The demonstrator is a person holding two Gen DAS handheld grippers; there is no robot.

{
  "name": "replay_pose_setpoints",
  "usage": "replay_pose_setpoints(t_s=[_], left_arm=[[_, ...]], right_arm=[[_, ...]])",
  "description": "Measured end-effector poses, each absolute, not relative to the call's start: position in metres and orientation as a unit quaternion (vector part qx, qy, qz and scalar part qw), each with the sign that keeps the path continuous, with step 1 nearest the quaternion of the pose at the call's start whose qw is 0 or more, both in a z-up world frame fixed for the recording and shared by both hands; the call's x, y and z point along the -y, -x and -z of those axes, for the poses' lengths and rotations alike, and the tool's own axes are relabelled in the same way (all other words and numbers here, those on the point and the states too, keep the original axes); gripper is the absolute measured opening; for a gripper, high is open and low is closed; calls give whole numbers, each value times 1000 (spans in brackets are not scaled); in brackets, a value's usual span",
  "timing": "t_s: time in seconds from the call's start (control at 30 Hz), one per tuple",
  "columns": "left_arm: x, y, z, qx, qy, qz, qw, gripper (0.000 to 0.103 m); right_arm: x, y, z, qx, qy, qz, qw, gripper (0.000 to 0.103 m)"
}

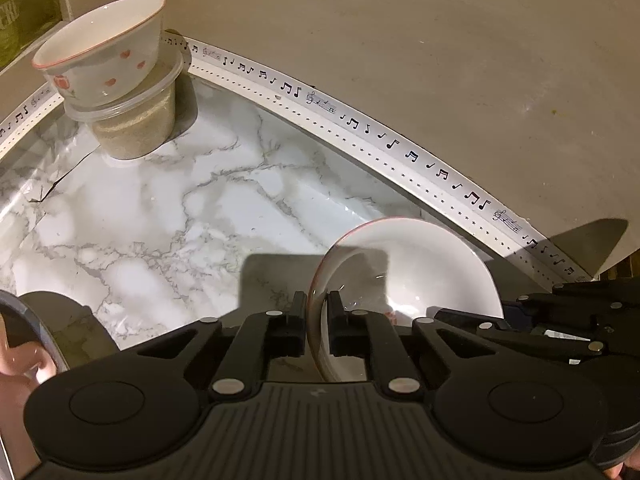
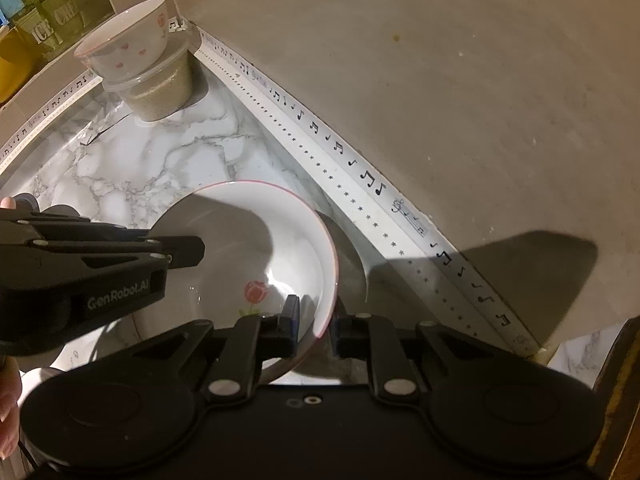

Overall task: Organize plates and bowls
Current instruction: 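Close both grippers on the rim of the white flower bowl, then lift the white bowl with both grippers and carry it over the pot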

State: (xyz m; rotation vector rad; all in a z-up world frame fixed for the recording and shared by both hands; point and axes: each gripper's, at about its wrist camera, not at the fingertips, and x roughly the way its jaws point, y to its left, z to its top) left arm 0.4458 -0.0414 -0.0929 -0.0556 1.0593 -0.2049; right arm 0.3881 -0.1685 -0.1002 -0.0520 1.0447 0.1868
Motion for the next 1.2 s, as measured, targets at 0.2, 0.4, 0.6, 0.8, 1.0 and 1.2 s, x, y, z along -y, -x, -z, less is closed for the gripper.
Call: replay_pose_setpoints(t_s=[0.2, 0.4, 0.6, 0.8, 1.0, 1.2], left_arm=[[38, -438, 90, -500, 33, 94, 860, 9], [32, -425, 76, -482, 44, 85, 871, 9], [25, -415, 58, -477, 49, 72, 875, 9], [11, -400, 29, -464, 53, 56, 882, 8], [-18, -381, 0, -451, 62, 31, 890, 8], [-57, -353, -22, -438, 67, -11, 896, 8]], right_arm=[[166, -385, 98, -489, 34, -88, 867, 14], [160, -377, 87, -473, 47, -89, 875, 13], [155, -372, 73, -465, 52, -104, 878, 13], [143, -363, 50, -452, 61, -120, 882, 13], [118, -351, 23, -434, 74, -148, 886, 13], [79, -340, 2, -419, 89, -185, 885, 13]])
